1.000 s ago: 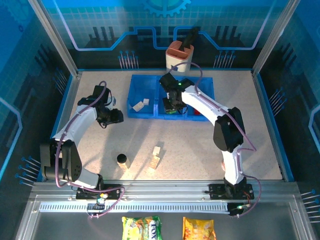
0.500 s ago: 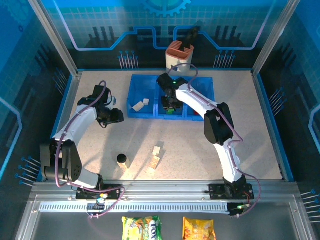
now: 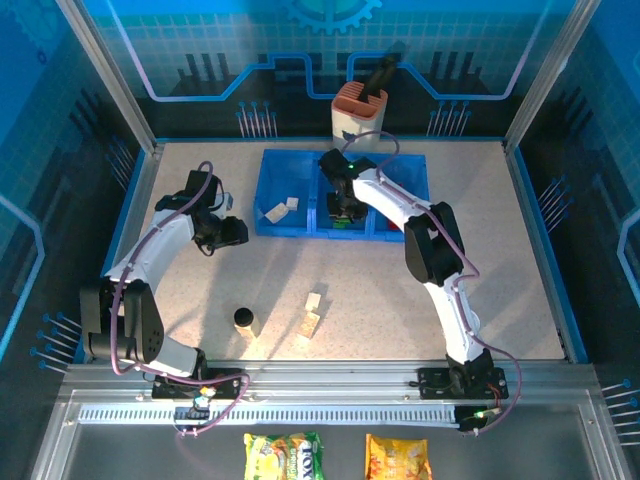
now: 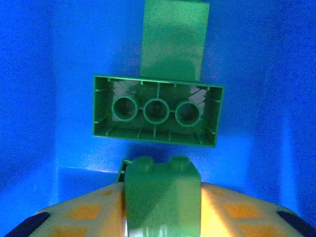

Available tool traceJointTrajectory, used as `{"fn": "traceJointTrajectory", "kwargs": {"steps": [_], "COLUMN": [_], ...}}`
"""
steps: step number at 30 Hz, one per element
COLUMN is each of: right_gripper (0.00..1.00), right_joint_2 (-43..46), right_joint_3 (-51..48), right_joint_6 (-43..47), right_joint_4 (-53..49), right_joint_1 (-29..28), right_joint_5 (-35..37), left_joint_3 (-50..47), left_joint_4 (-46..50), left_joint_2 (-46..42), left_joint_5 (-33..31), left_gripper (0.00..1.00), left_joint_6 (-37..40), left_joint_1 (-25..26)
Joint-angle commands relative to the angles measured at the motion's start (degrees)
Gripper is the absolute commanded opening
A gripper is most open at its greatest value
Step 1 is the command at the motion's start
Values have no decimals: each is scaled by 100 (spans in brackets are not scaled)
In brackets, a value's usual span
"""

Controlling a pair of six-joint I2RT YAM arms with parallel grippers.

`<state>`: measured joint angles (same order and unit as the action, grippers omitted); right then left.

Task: Sort the legos into containers by color
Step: Place the lego in the container.

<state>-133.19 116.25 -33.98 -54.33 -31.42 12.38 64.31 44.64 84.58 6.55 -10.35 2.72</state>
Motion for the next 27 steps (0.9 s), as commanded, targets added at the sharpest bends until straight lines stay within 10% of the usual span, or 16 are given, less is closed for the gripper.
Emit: {"fn": "traceJointTrajectory", "kwargs": {"steps": [1, 27], "right_gripper": [43, 46], "right_joint_2": [-156, 1248], "right_joint_3": [74, -391], "right_joint_6": [-118, 4], "right_joint_4": [-6, -223], "right_joint_1": [53, -200], "right_joint_5": [-71, 108], "left_joint_3": [-86, -47], "left_joint_4": [-8, 30], "left_joint_2": [-108, -272], "left_joint_5": [169, 364], "left_gripper": [46, 47], "left_joint_6": [67, 46], "left_joint_1": [-70, -70]}}
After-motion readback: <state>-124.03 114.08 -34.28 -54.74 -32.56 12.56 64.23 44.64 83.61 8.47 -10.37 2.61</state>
